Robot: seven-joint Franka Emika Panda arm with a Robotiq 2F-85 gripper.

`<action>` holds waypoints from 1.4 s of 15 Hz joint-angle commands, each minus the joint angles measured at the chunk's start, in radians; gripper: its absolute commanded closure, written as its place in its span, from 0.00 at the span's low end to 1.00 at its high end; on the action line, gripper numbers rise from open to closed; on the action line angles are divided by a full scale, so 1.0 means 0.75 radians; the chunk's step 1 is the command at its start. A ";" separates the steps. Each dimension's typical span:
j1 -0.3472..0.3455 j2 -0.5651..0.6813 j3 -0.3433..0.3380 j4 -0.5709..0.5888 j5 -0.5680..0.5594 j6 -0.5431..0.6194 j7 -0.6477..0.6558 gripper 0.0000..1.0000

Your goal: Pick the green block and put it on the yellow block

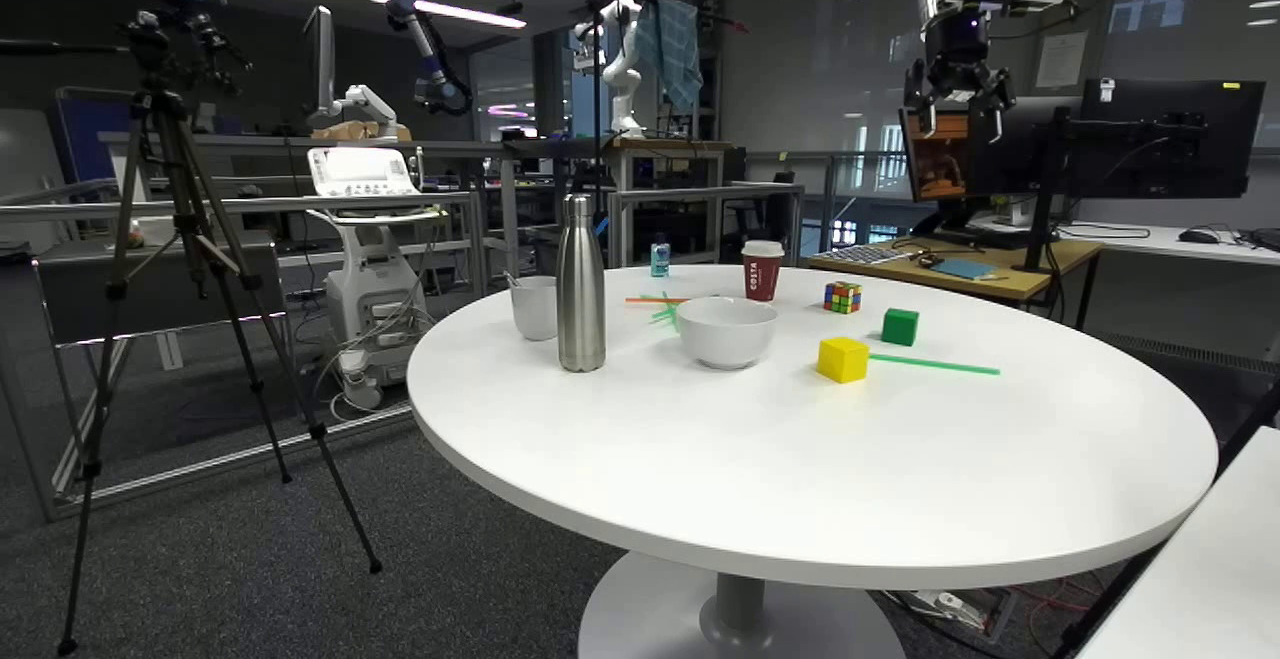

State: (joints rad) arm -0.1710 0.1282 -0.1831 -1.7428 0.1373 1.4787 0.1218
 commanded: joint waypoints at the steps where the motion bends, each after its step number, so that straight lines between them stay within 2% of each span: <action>1: 0.000 0.114 0.022 0.129 0.000 -0.033 -0.075 0.00; 4: 0.006 0.176 0.039 0.199 -0.010 0.037 -0.092 0.00; 7: 0.004 0.191 0.044 0.195 -0.024 0.215 -0.091 0.00; 11: 0.009 0.087 0.032 0.003 -0.063 0.613 -0.079 0.00; 14: 0.005 0.031 0.021 -0.130 -0.083 0.800 -0.067 0.00; 15: 0.003 0.003 0.017 -0.174 -0.089 0.817 -0.062 0.00; 16: 0.000 0.103 0.029 -0.044 -0.060 0.750 -0.064 0.00; 21: -0.001 0.096 0.030 -0.065 -0.060 0.758 -0.064 0.00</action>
State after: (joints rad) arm -0.1691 0.1999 -0.1627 -1.7938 0.0924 2.0499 0.0743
